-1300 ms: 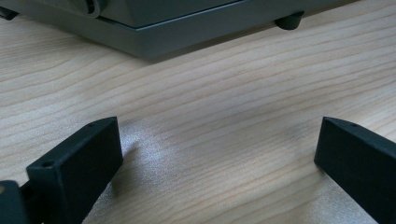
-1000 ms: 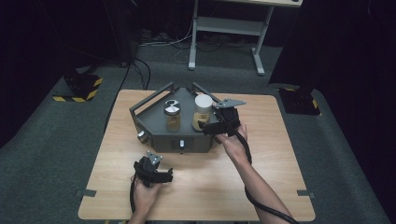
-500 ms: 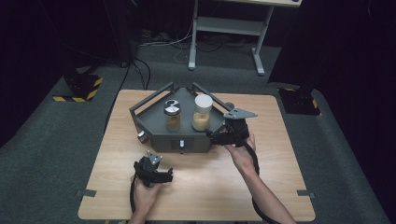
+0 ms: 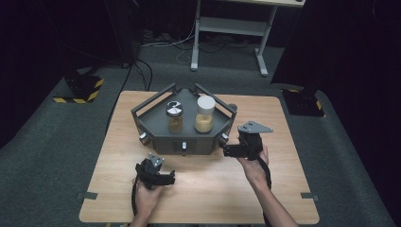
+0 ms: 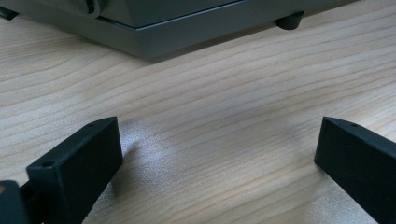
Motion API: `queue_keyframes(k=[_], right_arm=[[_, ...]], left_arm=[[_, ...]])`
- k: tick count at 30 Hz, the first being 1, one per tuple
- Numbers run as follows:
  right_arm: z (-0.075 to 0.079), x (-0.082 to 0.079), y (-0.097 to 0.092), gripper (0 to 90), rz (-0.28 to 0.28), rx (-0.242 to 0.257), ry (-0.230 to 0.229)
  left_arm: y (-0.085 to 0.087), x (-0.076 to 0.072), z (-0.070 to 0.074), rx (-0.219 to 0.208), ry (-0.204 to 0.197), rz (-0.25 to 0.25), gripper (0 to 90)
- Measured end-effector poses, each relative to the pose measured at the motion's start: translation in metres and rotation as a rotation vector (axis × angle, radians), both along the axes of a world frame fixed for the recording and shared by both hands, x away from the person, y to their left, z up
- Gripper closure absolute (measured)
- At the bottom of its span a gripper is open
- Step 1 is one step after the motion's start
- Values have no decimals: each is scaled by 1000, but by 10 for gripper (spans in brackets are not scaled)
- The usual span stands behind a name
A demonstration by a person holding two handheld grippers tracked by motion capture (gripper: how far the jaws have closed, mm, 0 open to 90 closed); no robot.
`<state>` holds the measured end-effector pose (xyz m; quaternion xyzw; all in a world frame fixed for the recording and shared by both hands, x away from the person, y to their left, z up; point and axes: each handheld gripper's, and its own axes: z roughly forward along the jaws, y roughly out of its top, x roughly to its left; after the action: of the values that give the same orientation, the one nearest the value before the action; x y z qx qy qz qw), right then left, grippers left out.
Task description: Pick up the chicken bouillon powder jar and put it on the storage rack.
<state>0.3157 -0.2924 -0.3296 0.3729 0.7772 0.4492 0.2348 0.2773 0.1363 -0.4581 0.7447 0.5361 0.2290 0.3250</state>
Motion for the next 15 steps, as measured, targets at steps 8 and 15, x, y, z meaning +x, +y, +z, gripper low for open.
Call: queue_keyframes(k=[8,15], right_arm=[[-18,-7,-19,75,-35,30,25],[-36,-13,-36,76,-70,60,49]], left_arm=[[0,0,0,0,0,0,8],[0,0,0,-1,0,0,8]])
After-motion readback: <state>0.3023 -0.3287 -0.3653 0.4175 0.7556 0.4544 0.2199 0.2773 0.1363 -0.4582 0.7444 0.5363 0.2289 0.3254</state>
